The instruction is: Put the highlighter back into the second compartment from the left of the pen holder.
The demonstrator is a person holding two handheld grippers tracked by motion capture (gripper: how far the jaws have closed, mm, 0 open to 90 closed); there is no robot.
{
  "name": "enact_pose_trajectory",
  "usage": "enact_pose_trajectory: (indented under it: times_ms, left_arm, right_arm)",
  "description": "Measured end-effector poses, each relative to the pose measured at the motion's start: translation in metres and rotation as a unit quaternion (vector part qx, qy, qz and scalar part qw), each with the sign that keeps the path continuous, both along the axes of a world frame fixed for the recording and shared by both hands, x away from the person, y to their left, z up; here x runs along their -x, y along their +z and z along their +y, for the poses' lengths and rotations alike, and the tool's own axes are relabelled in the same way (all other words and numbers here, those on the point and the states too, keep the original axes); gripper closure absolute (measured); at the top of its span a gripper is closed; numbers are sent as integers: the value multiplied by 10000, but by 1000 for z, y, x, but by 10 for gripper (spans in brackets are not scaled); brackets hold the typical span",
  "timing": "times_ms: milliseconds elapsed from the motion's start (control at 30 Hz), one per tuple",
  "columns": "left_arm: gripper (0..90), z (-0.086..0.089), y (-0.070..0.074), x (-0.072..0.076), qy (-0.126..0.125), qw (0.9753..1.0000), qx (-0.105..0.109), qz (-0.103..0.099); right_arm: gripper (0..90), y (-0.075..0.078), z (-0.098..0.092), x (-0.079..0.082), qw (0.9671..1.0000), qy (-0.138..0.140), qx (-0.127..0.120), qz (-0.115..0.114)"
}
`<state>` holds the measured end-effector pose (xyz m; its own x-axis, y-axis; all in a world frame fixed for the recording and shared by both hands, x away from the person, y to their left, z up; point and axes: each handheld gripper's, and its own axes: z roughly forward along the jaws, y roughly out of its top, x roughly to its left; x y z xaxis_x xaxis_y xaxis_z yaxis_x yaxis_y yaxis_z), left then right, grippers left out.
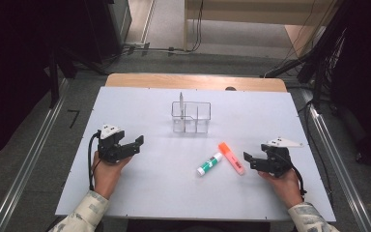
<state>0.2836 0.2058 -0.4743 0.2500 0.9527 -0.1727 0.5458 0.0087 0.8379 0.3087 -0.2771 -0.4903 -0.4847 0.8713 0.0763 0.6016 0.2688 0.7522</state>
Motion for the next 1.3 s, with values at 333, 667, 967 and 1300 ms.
enact_pose_trajectory:
  times_ms: [333,667,967,1300]
  left_arm:
    - [227,0,-1,-1,11,10000,-20,32]
    - [227,0,-1,-1,7,10000,-3,33]
    - [228,0,-1,-1,-6,10000,4,39]
    - [229,0,-1,-1,-3,10000,10,46]
  right_arm:
    - [211,-2,19,-1,9999,165,25,0]
    - [250,-3,34,-5,9997,228,-15,5]
    - [353,-5,49,-11,9996,258,118,41]
    - [409,-7,58,-16,9995,262,100,163]
